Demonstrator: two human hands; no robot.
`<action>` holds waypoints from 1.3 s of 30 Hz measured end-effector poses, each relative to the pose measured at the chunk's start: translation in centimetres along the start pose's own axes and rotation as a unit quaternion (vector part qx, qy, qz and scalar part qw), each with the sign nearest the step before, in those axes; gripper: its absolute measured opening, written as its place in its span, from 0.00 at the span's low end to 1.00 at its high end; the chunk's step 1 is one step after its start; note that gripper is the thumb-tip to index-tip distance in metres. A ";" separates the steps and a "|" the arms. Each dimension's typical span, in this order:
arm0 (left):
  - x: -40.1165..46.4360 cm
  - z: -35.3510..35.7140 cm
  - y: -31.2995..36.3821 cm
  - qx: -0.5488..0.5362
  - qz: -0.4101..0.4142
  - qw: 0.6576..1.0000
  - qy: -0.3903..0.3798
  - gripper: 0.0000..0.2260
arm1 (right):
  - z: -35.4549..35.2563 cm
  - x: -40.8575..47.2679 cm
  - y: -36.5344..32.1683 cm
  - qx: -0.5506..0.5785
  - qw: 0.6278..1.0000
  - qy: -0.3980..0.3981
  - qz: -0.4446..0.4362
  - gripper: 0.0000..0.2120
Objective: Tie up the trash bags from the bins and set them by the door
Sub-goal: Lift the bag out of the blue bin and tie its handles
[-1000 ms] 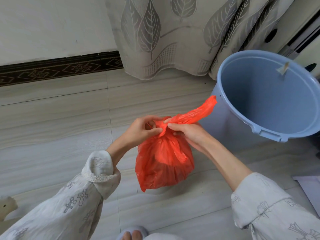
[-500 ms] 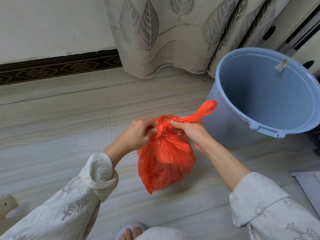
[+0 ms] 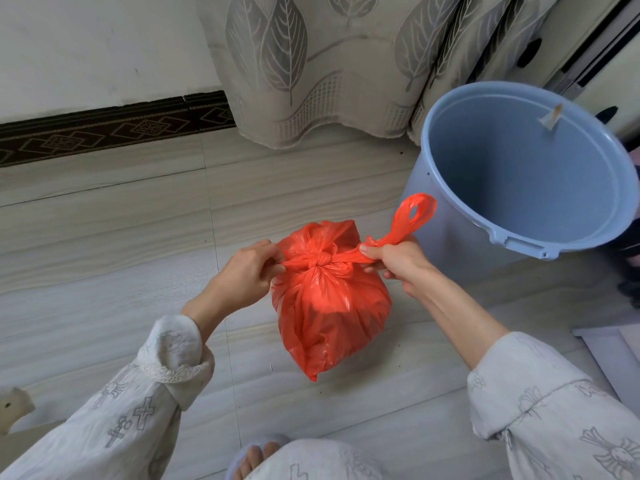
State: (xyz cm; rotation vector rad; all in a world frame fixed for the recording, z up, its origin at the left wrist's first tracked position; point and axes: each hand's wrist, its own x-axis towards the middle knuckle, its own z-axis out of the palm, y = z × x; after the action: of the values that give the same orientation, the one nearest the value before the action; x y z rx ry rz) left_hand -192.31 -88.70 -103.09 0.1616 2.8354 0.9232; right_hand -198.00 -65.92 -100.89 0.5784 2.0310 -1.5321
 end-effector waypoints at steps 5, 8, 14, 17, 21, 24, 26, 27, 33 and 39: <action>-0.1 0.2 -0.1 -0.017 -0.031 0.999 -0.012 0.02 | 0.4 -0.7 -0.3 -0.019 0.999 -0.031 -0.034 0.07; -0.4 0.3 0.1 -0.059 -0.047 0.997 -0.005 0.07 | 0.5 -1.1 -0.5 0.017 0.995 -0.096 -0.023 0.06; -0.1 1.0 1.4 -0.123 -0.082 0.988 0.042 0.05 | 0.8 -1.3 0.1 -0.019 0.990 -0.134 -0.041 0.05; 0.2 0.9 1.9 -0.140 -0.108 0.981 0.078 0.01 | 1.3 -1.1 0.2 -0.083 0.991 -0.071 -0.076 0.08; 0.8 1.3 2.8 -0.116 -0.114 0.983 0.086 0.03 | 0.7 0.0 0.2 -0.106 0.992 -0.024 -0.057 0.08; 0.8 1.7 2.7 -0.116 -0.126 0.982 0.084 0.04 | 0.3 0.3 0.3 -0.103 0.994 -0.016 -0.045 0.08; 0.5 2.0 2.4 -0.111 -0.146 0.980 0.080 0.05 | 0.7 0.2 0.9 -0.112 0.993 -0.014 -0.030 0.09; 0.4 2.2 2.2 -0.107 -0.155 0.979 0.080 0.05 | 1.0 0.2 1.4 -0.120 0.992 -0.013 -0.023 0.09; 0.1 0.9 0.9 -0.113 -0.192 0.975 0.012 0.03 | 1.9 -0.7 1.2 -0.130 0.990 -0.027 -0.049 0.10; -1.7 -4.3 5.7 -0.034 -0.241 0.958 -0.151 0.10 | 1.4 -6.6 -4.3 -0.237 0.960 -0.129 -0.072 0.10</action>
State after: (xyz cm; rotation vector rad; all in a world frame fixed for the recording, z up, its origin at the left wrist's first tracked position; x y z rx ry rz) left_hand -191.07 -86.84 -96.11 -0.3523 2.3904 0.7998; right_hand -195.39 -68.53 -93.80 0.0422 2.1585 -1.0624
